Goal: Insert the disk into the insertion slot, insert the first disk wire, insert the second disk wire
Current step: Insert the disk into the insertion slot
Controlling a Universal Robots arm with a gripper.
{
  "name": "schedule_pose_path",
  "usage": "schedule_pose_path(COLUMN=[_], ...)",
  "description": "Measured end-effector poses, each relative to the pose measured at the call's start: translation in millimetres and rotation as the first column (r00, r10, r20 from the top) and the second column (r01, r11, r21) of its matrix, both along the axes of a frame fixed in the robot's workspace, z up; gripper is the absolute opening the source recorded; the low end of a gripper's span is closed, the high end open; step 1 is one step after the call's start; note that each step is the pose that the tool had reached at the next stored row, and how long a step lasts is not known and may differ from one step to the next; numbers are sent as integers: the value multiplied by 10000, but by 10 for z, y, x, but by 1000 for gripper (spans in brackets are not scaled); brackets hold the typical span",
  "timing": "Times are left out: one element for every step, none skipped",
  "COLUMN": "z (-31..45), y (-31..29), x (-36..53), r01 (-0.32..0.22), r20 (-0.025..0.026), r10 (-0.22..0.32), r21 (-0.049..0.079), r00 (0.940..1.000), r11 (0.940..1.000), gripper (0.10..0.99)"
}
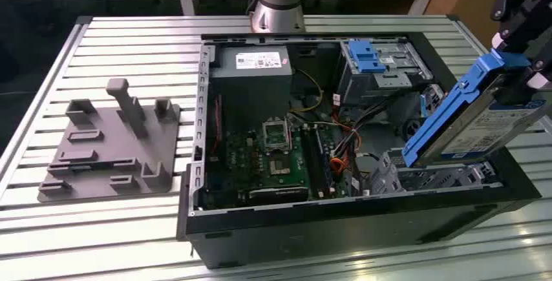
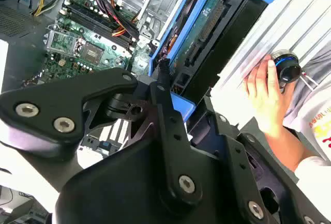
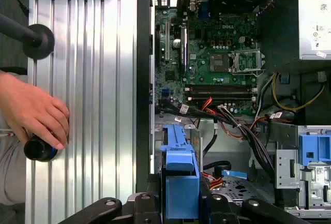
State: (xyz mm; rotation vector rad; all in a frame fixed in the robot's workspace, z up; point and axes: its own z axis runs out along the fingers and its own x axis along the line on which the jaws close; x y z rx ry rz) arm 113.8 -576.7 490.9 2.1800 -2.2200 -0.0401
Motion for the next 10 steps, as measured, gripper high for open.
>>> schedule_pose_path(z=[0,0,0,0,0,0,0,0,0,0], y=[0,0,0,0,0,0,0,0,0,0], x=[0,0,0,0,0,0,0,0,0,0], r01=[0,0,0,0,0,0,0,0,0,0], r20=[0,0,0,0,0,0,0,0,0,0], r10=[0,0,0,0,0,0,0,0,0,0], r21=[0,-1,0,0,0,0,0,0,0,0], r00=[10000,10000,10000,10000,10000,10000,10000,10000,10000,10000], r11=[10000,10000,10000,10000,10000,10000,10000,10000,10000,10000], gripper=[361,361,361,361,361,361,361,361,361,361])
